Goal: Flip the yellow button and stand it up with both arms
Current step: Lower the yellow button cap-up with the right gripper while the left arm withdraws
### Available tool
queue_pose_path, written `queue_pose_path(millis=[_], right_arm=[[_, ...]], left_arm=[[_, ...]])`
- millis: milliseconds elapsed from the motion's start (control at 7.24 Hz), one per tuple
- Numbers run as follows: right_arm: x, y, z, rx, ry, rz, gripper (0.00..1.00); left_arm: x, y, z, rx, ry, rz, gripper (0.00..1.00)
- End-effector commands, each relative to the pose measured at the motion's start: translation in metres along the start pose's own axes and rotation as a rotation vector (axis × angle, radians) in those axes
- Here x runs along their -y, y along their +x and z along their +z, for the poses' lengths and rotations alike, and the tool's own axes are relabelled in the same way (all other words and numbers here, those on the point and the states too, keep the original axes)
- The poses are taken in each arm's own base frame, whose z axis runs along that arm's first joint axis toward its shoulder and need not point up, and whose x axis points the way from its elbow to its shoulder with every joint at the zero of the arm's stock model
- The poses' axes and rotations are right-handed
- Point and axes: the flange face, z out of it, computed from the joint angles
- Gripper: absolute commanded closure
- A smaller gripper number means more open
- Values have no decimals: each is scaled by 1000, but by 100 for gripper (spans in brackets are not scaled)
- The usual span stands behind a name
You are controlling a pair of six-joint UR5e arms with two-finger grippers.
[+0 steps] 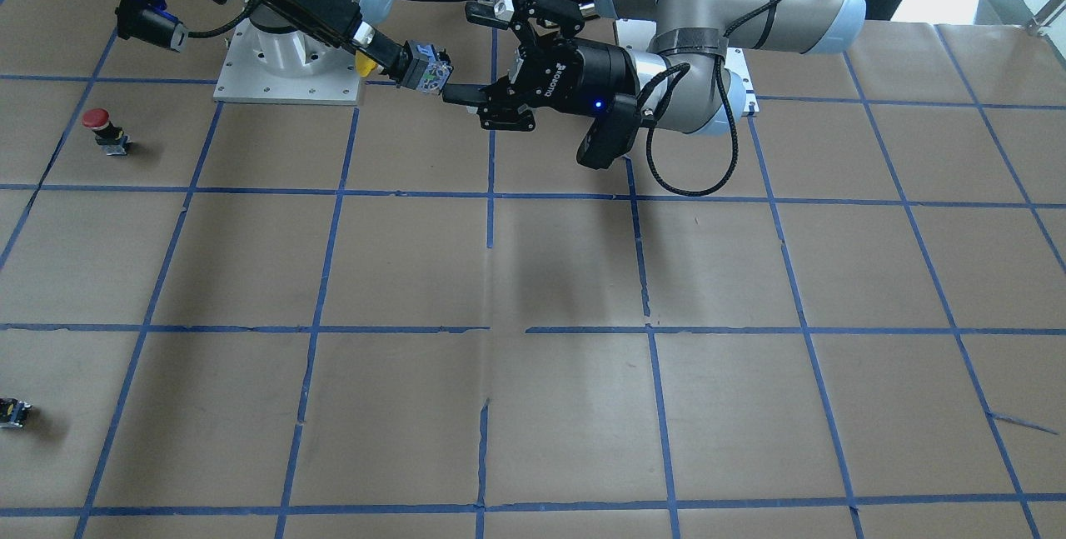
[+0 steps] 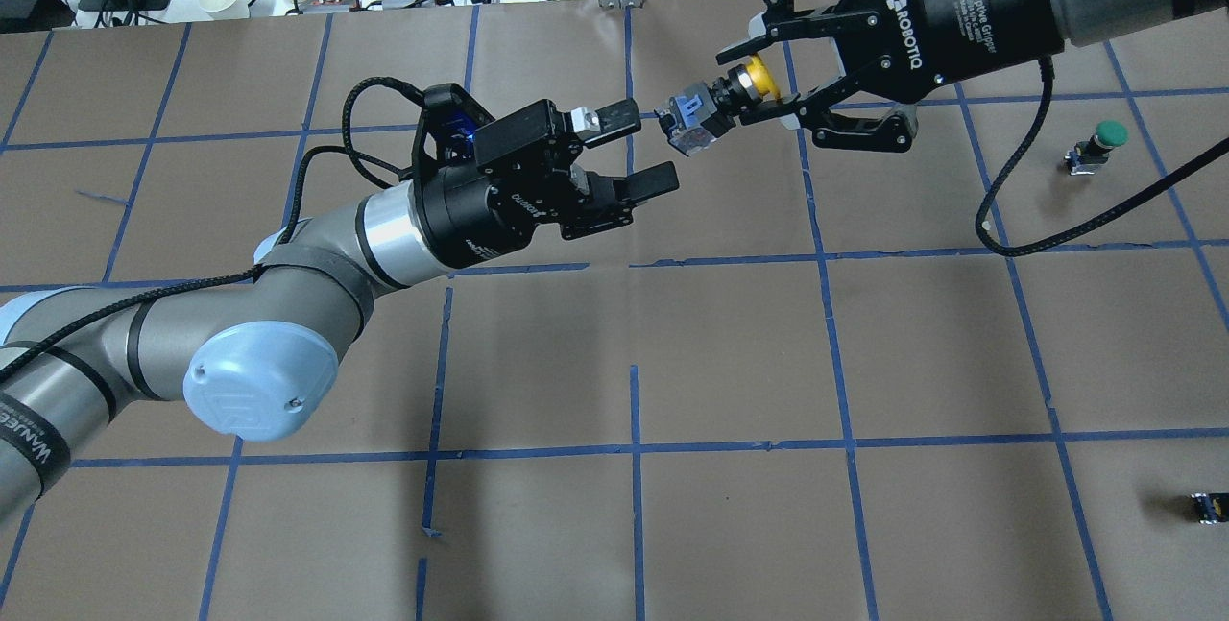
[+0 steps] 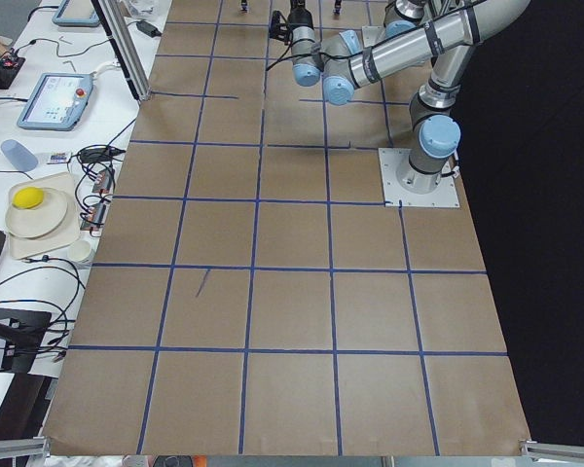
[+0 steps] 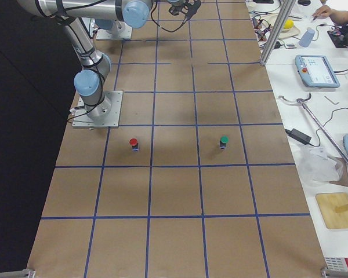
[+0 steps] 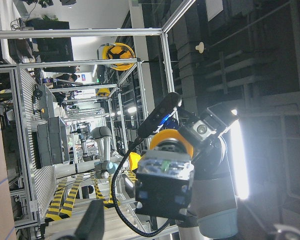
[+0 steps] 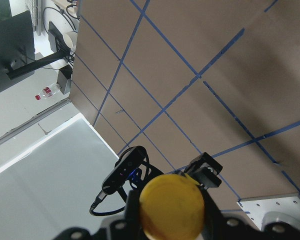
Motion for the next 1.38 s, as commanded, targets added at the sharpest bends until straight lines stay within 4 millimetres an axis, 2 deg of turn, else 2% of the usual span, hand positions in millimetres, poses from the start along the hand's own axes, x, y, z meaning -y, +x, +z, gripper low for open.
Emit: queue_pose_path(millis=[0, 276, 415, 691, 967, 1244], right_arm=[[17, 6, -16, -32, 82, -26, 87], [37, 22, -28, -111, 151, -88, 87], [51, 36, -35, -197, 191, -192, 87], [93, 66, -38, -427, 174, -467, 87], [126, 110, -44, -609, 78, -755, 87], [160, 159, -69, -666, 39, -960, 87]], left_arm=[[-2, 2, 3, 106, -95, 72, 0], [-2, 6, 1, 360, -242, 148, 0], [0, 7, -3, 556, -276, 181, 0], [20, -4, -18, 980, -183, 270, 0], [21, -23, -40, 1390, -188, 318, 0], [8, -42, -65, 1691, -282, 205, 0]])
